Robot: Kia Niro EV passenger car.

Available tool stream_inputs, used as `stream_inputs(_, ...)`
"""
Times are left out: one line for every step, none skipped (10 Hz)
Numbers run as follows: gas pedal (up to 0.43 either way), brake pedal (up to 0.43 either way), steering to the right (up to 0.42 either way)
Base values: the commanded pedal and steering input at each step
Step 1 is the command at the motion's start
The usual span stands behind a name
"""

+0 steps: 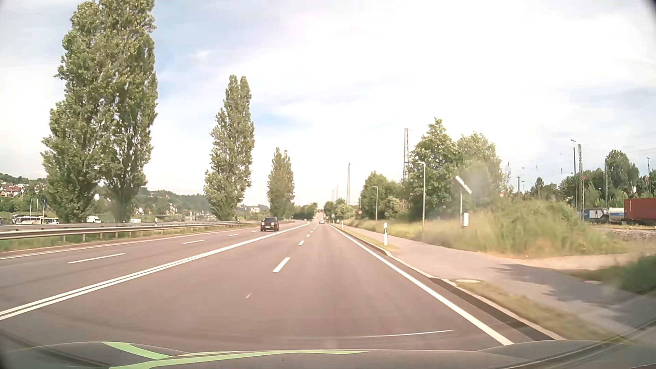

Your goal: Follow the waypoints while adhering to traffic rules and regulations

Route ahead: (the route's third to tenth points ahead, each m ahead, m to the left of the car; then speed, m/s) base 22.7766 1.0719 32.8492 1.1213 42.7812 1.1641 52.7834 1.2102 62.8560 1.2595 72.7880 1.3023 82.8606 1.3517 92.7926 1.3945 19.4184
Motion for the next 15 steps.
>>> stream_inputs(0.079, 0.000, 0.003)
stream_inputs(0.079, 0.000, 0.003)
stream_inputs(0.079, 0.000, 0.003)
stream_inputs(0.079, 0.000, 0.003)
stream_inputs(0.079, 0.000, 0.003)
stream_inputs(0.079, 0.000, 0.002)
stream_inputs(0.079, 0.000, 0.001)
stream_inputs(0.079, 0.000, 0.001)
stream_inputs(0.079, 0.000, 0.000)
stream_inputs(0.079, 0.000, -0.001)
stream_inputs(0.079, 0.000, -0.001)
stream_inputs(0.079, 0.000, -0.001)
stream_inputs(0.079, 0.000, -0.001)
stream_inputs(0.079, 0.000, -0.001)
stream_inputs(0.079, 0.000, -0.001)
